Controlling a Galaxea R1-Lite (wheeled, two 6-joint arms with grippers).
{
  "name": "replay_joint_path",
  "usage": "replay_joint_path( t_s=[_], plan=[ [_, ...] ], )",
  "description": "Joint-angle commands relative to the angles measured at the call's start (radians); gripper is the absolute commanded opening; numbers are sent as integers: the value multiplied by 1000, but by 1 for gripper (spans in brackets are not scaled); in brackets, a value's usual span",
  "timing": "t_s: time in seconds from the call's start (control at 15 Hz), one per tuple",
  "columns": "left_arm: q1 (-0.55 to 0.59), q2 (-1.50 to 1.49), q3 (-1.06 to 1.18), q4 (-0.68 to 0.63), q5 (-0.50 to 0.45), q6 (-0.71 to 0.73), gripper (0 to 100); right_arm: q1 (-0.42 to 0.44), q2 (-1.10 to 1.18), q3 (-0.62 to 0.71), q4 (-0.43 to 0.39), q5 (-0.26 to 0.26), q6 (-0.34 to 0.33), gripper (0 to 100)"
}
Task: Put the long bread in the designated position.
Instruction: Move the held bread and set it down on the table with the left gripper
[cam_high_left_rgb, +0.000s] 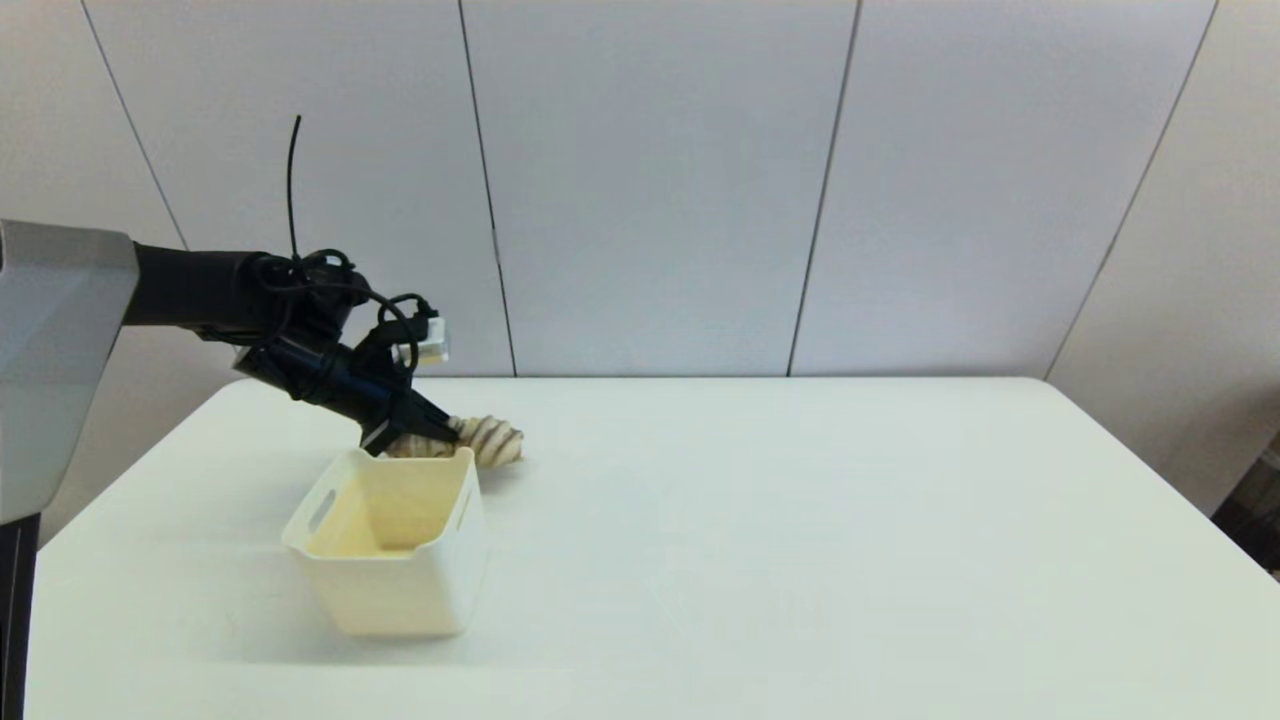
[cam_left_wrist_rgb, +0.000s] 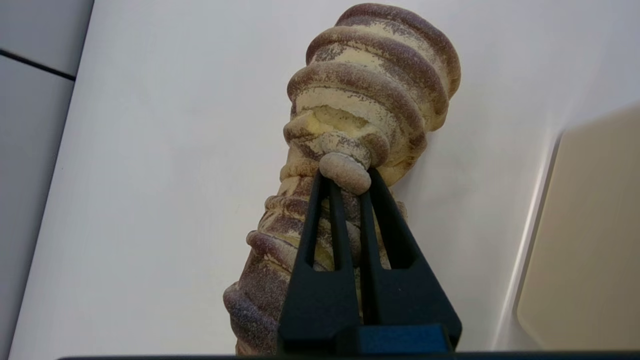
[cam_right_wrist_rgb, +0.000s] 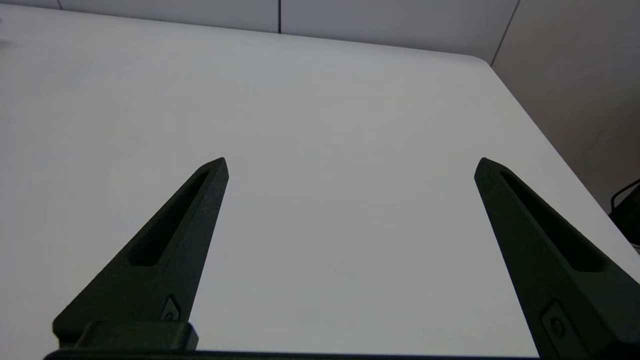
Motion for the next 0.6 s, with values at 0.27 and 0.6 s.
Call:
replay_joint_path(
  t_s=[0.27,0.6],
  plan=[
    [1,3,0,6,-4,7,0,0,1,1,0,1,-1,100],
    [1,3,0,27,-4,16,0,0,1,-1,0,1,-1,100]
  ],
)
